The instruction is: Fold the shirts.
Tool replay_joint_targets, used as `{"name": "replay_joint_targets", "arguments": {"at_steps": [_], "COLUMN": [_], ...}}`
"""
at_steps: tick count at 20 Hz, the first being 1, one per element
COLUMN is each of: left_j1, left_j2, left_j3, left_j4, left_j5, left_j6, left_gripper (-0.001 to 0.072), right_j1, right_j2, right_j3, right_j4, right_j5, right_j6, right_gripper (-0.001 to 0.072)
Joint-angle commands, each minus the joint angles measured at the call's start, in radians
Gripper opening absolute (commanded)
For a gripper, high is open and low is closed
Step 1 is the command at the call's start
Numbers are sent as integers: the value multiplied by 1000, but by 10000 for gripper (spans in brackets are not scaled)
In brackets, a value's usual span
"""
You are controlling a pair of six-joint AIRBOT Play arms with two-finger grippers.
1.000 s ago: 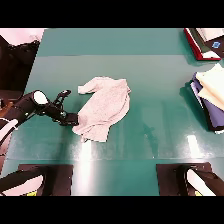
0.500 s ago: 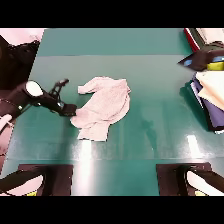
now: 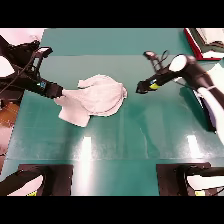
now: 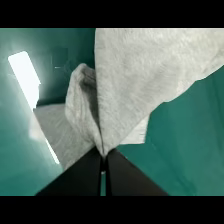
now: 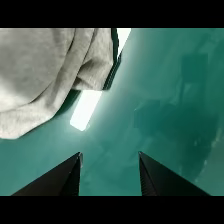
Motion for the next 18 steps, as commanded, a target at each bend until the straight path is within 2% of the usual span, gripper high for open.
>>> {"name": "replay_joint_targets", "arguments": {"at_steps": [1,7,18], "left_j1": [1,1,1], "left_j2": [9,9,9], "left_j3": [20,20,20], "left_j4": [19,16,10], "left_j5": [-42,-53,-53], "left_j6": [-14,-26,-26], "left_gripper": [23,23,24], "right_j1": [32,36,89], "right_j2": [-134,-272,-323], "right_j3": [57,210,248], "right_j4": [87,111,189], "right_j5": [-59,-14,-72], "right_j6": [17,39,44], "right_gripper": [419,414,406]}}
